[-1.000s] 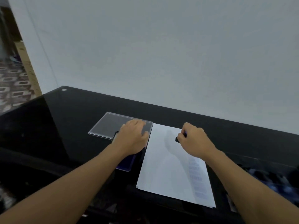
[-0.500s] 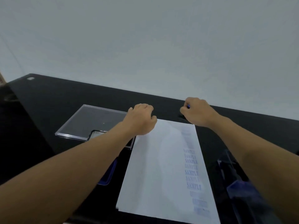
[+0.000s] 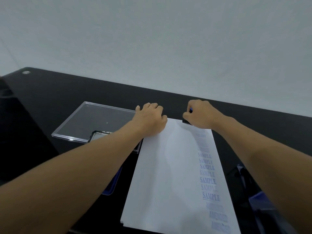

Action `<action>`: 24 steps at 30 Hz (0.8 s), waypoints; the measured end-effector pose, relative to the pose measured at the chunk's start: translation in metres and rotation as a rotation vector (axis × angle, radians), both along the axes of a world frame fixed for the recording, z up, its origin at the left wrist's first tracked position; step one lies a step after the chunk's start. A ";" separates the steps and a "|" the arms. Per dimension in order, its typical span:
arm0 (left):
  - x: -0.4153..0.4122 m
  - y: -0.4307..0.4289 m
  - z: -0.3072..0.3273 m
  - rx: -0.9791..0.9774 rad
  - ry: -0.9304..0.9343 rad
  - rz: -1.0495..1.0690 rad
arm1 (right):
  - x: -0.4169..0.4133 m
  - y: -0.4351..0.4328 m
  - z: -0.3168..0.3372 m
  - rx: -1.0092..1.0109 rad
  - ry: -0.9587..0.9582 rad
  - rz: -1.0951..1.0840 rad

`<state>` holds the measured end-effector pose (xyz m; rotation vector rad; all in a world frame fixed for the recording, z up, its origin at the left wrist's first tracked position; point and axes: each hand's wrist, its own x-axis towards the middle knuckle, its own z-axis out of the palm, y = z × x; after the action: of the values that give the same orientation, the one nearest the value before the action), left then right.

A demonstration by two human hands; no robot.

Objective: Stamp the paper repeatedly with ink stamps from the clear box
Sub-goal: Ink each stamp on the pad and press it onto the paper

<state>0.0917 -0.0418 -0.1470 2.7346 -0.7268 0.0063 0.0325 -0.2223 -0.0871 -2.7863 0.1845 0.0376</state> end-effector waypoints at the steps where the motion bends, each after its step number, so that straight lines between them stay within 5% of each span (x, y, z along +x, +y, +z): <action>1: 0.000 -0.001 0.000 0.002 0.001 0.001 | 0.001 0.000 -0.001 -0.007 0.000 0.002; 24: -0.007 -0.007 -0.024 0.038 -0.129 0.039 | 0.010 0.006 -0.033 0.052 -0.093 -0.114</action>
<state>0.0845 -0.0493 -0.1709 2.8046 -0.7151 0.1814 0.0422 -0.2160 -0.1204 -2.7139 0.3146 -0.1131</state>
